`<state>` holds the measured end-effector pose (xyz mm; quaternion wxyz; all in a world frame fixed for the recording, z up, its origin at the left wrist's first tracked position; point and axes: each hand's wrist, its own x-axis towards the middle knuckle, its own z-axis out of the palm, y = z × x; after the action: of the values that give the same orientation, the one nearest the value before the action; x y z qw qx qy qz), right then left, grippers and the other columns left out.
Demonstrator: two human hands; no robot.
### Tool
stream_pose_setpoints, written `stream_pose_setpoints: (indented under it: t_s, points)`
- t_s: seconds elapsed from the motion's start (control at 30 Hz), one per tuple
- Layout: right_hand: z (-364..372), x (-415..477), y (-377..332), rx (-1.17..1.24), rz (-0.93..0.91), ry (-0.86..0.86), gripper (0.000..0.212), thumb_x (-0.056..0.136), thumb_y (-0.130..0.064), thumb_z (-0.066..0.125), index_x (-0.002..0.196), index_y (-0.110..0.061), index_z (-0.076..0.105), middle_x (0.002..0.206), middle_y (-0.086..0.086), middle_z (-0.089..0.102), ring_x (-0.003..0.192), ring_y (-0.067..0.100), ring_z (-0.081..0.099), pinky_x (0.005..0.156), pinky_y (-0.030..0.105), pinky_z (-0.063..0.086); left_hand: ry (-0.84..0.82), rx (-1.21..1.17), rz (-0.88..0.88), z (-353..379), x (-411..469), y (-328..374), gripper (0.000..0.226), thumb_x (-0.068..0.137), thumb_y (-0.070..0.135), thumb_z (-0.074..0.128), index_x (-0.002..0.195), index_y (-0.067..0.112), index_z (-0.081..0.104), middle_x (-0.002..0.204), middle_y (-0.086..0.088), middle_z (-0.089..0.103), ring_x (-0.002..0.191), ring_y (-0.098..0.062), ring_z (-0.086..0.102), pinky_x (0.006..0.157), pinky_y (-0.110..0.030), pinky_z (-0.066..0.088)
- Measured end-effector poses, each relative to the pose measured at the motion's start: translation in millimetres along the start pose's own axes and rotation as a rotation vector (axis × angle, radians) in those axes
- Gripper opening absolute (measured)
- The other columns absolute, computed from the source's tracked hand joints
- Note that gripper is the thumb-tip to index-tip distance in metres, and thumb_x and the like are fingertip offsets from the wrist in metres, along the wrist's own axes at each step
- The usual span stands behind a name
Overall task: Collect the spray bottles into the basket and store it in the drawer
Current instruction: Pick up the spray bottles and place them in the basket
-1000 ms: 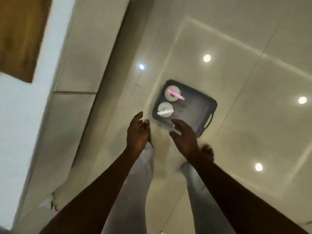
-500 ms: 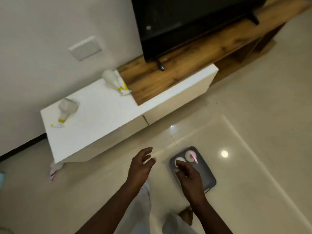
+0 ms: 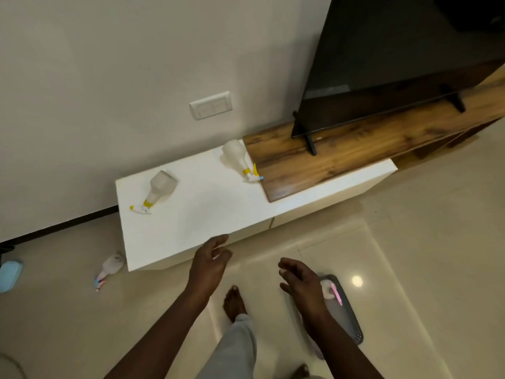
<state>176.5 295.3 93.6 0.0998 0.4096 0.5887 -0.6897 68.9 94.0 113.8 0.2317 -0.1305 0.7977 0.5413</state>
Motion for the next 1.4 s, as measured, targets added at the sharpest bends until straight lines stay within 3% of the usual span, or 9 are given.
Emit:
stream_pose_setpoints:
  t_s: [0.2, 0.33, 0.47, 0.67, 0.77, 0.9, 1.1, 1.23, 1.4]
  points:
    - [62, 24, -41, 0.135, 0.078, -0.024, 0.024, 0.098, -0.006, 0.068, 0.119, -0.015, 0.075, 0.121, 0.008, 0.076, 0.117, 0.025, 0.071, 0.102, 0.046, 0.06, 0.039, 0.039, 0.04, -60, 62, 36, 0.032, 0.098, 0.018, 0.068, 0.127, 0.03, 0.069, 0.131, 0.014, 0.068, 0.116, -0.012, 0.067, 0.093, -0.025, 0.047]
    - [93, 54, -62, 0.249, 0.128, -0.049, 0.021, 0.1, -0.009, 0.068, 0.119, -0.011, 0.074, 0.121, 0.012, 0.077, 0.118, 0.029, 0.072, 0.099, 0.045, 0.061, 0.018, 0.115, 0.086, -74, 99, 57, 0.035, 0.098, 0.02, 0.067, 0.132, 0.03, 0.067, 0.135, 0.016, 0.066, 0.118, -0.011, 0.066, 0.088, -0.021, 0.046]
    - [124, 95, -82, 0.349, 0.194, -0.089, 0.024, 0.097, -0.015, 0.072, 0.12, -0.01, 0.075, 0.121, 0.015, 0.077, 0.114, 0.029, 0.073, 0.09, 0.039, 0.06, -0.028, 0.207, 0.117, -79, 148, 78, 0.036, 0.098, 0.025, 0.067, 0.131, 0.037, 0.064, 0.139, 0.02, 0.063, 0.123, -0.009, 0.063, 0.095, -0.03, 0.048]
    - [163, 161, -109, 0.517, 0.343, -0.11, 0.023, 0.103, -0.018, 0.063, 0.122, -0.009, 0.074, 0.126, 0.014, 0.076, 0.118, 0.03, 0.072, 0.094, 0.046, 0.063, -0.078, 0.401, 0.219, -80, 225, 109, 0.044, 0.098, 0.023, 0.067, 0.14, 0.032, 0.06, 0.145, 0.012, 0.058, 0.131, -0.014, 0.057, 0.111, -0.039, 0.048]
    - [182, 203, -121, 0.594, 0.414, -0.102, 0.024, 0.105, -0.025, 0.062, 0.122, -0.01, 0.072, 0.129, 0.014, 0.073, 0.121, 0.03, 0.07, 0.096, 0.049, 0.062, -0.113, 0.525, 0.322, -73, 282, 124, 0.047, 0.097, 0.017, 0.067, 0.143, 0.024, 0.059, 0.147, 0.003, 0.058, 0.136, -0.019, 0.055, 0.112, -0.033, 0.043]
    - [202, 259, -124, 0.715, 0.499, -0.069, 0.019, 0.103, -0.027, 0.066, 0.116, -0.014, 0.069, 0.127, 0.012, 0.068, 0.124, 0.033, 0.066, 0.102, 0.053, 0.058, -0.187, 0.66, 0.398, -52, 348, 132, 0.054, 0.096, 0.017, 0.066, 0.149, 0.022, 0.055, 0.156, -0.003, 0.05, 0.145, -0.024, 0.047, 0.118, -0.038, 0.039]
    - [237, 337, -115, 0.953, 0.54, 0.015, 0.05, 0.101, -0.037, 0.068, 0.137, -0.005, 0.055, 0.137, 0.015, 0.055, 0.135, 0.036, 0.057, 0.098, 0.054, 0.057, -0.339, 0.847, 0.491, -6, 442, 127, 0.057, 0.099, 0.021, 0.062, 0.155, 0.023, 0.049, 0.167, -0.011, 0.035, 0.154, -0.032, 0.033, 0.123, -0.038, 0.031]
    - [259, 379, -112, 1.089, 0.53, 0.087, 0.06, 0.1, -0.04, 0.069, 0.145, -0.007, 0.047, 0.145, 0.015, 0.049, 0.139, 0.036, 0.052, 0.109, 0.057, 0.052, -0.423, 0.904, 0.446, 30, 490, 111, 0.055, 0.101, 0.028, 0.06, 0.155, 0.021, 0.049, 0.168, -0.019, 0.031, 0.155, -0.036, 0.032, 0.125, -0.036, 0.026]
    - [279, 418, -107, 1.216, 0.485, 0.164, 0.061, 0.103, -0.04, 0.064, 0.152, -0.011, 0.043, 0.153, 0.016, 0.045, 0.142, 0.037, 0.049, 0.112, 0.056, 0.049, -0.467, 0.879, 0.332, 47, 521, 75, 0.056, 0.104, 0.036, 0.057, 0.157, 0.026, 0.044, 0.168, -0.016, 0.03, 0.156, -0.029, 0.031, 0.126, -0.04, 0.029]
